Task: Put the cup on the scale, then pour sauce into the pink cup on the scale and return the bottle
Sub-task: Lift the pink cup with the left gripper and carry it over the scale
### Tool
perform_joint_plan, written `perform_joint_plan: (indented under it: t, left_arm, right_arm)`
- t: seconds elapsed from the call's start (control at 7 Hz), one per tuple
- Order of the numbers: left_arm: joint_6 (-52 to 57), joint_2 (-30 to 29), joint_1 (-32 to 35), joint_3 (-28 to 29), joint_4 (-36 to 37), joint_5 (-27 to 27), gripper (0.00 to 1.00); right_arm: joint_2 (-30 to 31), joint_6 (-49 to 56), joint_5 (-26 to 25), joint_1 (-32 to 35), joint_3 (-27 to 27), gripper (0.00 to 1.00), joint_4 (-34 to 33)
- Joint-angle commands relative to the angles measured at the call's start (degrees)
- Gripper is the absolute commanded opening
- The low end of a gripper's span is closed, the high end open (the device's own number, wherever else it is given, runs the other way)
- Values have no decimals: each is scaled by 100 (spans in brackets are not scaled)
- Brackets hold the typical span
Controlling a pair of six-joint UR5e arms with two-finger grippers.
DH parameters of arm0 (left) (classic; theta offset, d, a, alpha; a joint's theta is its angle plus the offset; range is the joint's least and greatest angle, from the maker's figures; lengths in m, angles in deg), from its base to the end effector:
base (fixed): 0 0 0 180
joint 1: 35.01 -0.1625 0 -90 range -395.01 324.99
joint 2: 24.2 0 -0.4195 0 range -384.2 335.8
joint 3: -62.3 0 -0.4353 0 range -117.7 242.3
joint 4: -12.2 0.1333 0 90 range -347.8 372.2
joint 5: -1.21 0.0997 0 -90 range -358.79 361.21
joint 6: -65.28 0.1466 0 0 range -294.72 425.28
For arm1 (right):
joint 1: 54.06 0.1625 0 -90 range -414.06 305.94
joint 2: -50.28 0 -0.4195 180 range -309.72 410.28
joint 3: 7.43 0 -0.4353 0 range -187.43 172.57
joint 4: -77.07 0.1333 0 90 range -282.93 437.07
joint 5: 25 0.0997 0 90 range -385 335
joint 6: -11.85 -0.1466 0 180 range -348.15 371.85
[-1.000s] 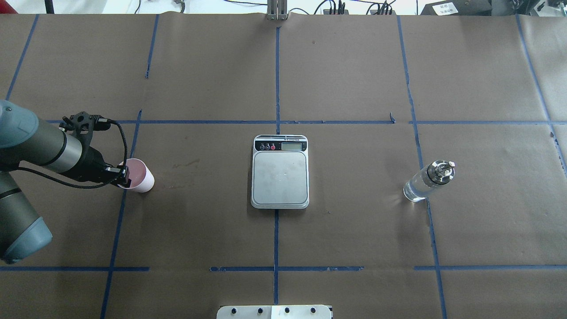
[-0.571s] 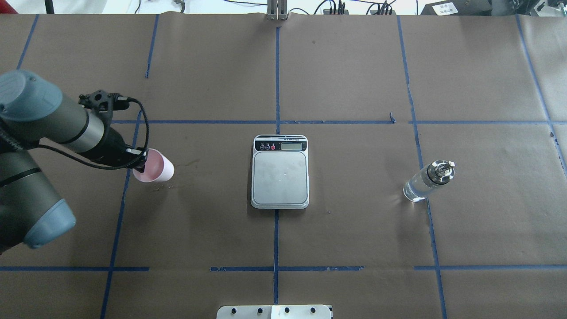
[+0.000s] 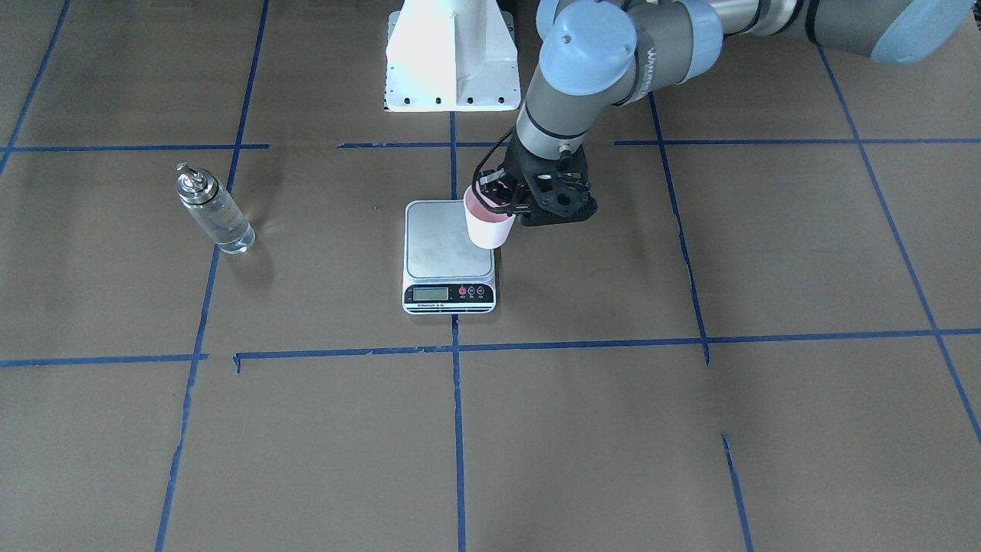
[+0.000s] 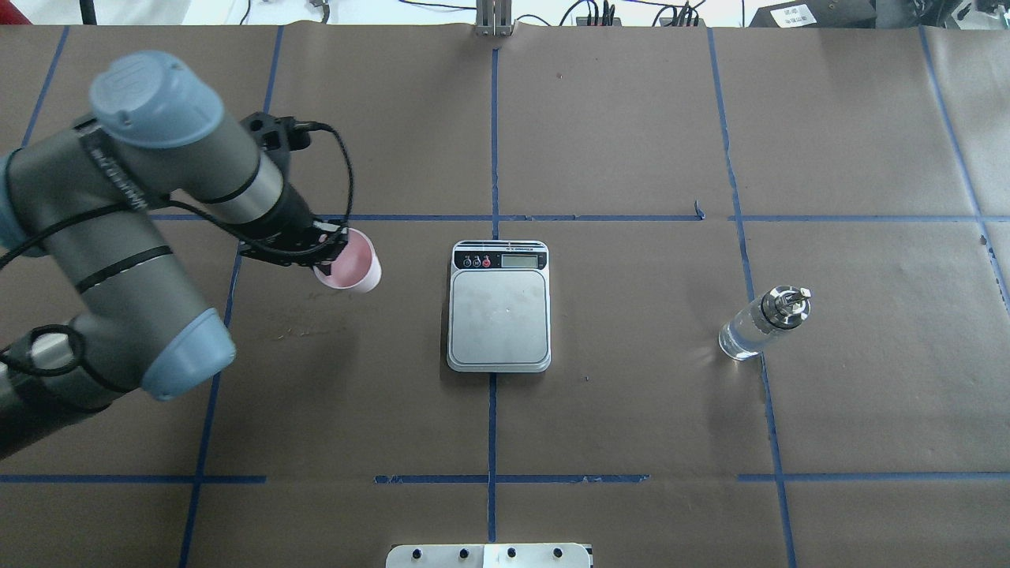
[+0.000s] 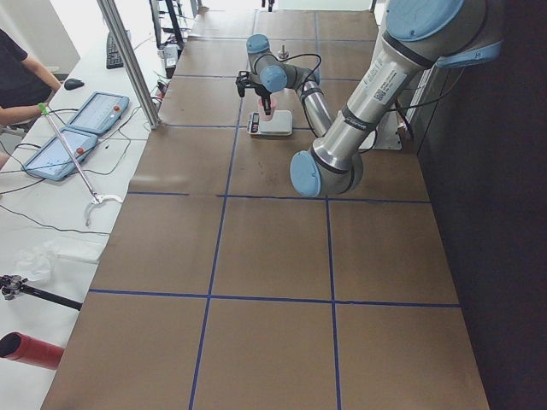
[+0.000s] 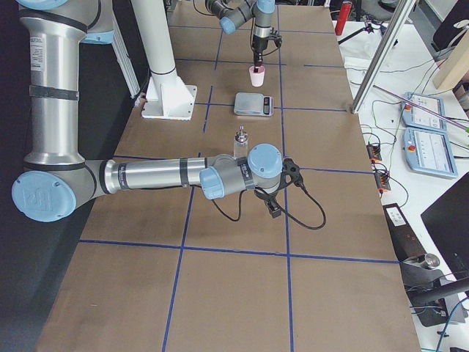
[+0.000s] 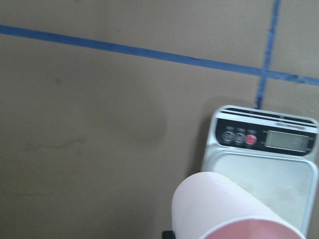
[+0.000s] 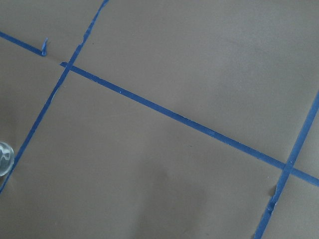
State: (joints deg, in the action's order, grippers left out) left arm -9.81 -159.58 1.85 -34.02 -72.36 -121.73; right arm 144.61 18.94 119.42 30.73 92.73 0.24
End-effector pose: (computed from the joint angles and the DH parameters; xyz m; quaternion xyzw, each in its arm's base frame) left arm 0.5489 -0.4785 0.1286 -0.0701 0.4527 -0.0586 0.8870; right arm -0.0335 -0.5225 0.5848 0.1542 -0.4485 -0.1690 0.8640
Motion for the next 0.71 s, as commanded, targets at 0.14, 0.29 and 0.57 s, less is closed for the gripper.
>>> perform_joint_plan:
  t: [0.14, 0.29, 0.57]
  left_arm:
    - [-584, -235, -407, 648, -885, -10, 0]
    - [-594, -217, -416, 667, -887, -2, 0]
    - [-586, -174, -407, 659, -905, 7, 0]
  right_arm:
    - [33, -173, 209, -59, 48, 96, -8]
    - [33, -347, 218, -59, 39, 98, 9]
    - [33, -428, 236, -59, 48, 98, 10]
